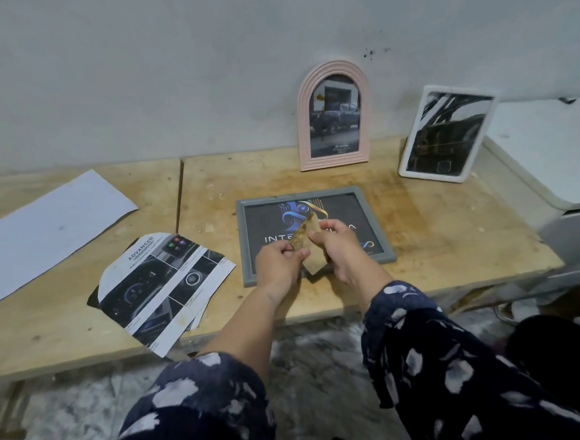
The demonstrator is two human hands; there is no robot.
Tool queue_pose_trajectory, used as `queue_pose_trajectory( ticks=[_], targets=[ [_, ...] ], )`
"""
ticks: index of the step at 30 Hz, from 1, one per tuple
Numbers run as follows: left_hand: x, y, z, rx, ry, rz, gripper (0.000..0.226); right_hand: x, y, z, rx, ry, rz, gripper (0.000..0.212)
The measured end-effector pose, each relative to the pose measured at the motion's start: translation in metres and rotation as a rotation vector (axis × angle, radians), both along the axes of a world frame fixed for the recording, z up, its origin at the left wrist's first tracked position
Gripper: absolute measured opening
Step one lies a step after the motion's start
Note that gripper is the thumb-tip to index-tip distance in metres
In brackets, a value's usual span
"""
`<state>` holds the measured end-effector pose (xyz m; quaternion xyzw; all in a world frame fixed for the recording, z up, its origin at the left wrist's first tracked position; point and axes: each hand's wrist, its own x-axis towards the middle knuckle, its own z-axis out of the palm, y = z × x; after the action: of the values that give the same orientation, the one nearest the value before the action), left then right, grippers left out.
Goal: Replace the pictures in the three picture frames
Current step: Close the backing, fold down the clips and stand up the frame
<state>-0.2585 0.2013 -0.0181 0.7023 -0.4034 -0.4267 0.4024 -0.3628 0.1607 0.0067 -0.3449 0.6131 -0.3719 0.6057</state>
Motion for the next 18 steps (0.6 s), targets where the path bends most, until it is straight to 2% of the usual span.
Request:
queue_pose_trajectory(
  ticks=[3, 8, 11, 14, 16, 18],
  targets=[
    [0.002, -0.011, 0.006, -0.020, -0.047, -0.004, 0.038, 0.001, -0.008, 0.006, -0.026, 0.059, -0.025, 0.015],
    [0.005, -0.041, 0.006, -0.008, -0.043, 0.073, 0.031, 0.002, -0.044, 0.006, -0.049, 0.065, -0.024, 0.017],
    [0.011, -0.067, 0.003, -0.037, -0.122, 0.096, 0.030, 0.000, -0.078, 0.006, -0.107, 0.131, 0.012, 0.017],
    [0.028, -0.089, -0.002, -0.008, -0.336, 0.147, 0.029, -0.003, -0.115, 0.009, -0.187, 0.349, 0.203, 0.019],
    [0.043, -0.104, -0.006, 0.101, -0.501, 0.223, 0.032, 0.002, -0.139, 0.012, -0.141, 0.365, 0.371, 0.011],
    [0.055, -0.111, -0.008, 0.177, -0.573, 0.302, 0.035, 0.012, -0.156, 0.014, -0.122, 0.370, 0.494, 0.009]
  ],
)
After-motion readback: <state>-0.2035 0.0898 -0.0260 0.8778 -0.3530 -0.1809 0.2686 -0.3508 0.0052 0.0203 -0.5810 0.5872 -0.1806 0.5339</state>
